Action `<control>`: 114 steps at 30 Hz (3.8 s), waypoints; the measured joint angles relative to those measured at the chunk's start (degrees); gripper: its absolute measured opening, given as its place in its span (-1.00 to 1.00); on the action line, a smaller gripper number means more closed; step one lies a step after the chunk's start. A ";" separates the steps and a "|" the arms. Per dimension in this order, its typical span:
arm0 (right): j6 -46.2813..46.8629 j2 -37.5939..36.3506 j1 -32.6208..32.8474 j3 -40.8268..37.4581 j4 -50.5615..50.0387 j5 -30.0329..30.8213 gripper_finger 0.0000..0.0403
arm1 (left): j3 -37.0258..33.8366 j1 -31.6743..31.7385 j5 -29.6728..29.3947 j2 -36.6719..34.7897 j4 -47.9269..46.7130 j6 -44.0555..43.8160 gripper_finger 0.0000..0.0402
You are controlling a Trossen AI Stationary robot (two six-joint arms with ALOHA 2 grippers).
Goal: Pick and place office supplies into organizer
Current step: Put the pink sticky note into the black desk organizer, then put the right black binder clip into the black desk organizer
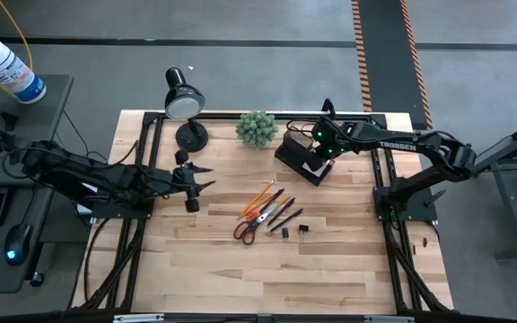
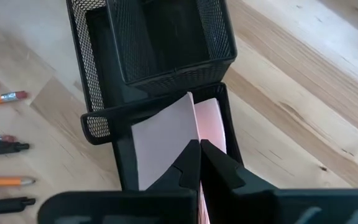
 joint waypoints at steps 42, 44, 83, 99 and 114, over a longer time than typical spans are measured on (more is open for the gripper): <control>-1.48 0.00 -0.63 0.00 0.15 -1.58 -0.74 | -0.02 0.04 -0.35 25.50 29.05 -0.94 -0.67; -1.29 0.00 -0.63 0.00 0.57 -1.58 -0.65 | -0.02 0.04 -0.35 25.50 29.05 -0.94 -0.67; -3.90 0.00 40.32 5.01 -12.15 0.74 -0.31 | -0.04 -0.11 4.70 25.50 19.91 0.55 -0.67; -47.56 5.39 50.26 4.98 -0.23 -1.44 -0.34 | -0.04 -0.11 5.29 25.50 18.49 0.48 -0.67; -68.78 13.56 51.65 4.98 -0.76 -0.73 -0.34 | -0.04 -0.09 5.53 25.50 18.22 0.35 -0.67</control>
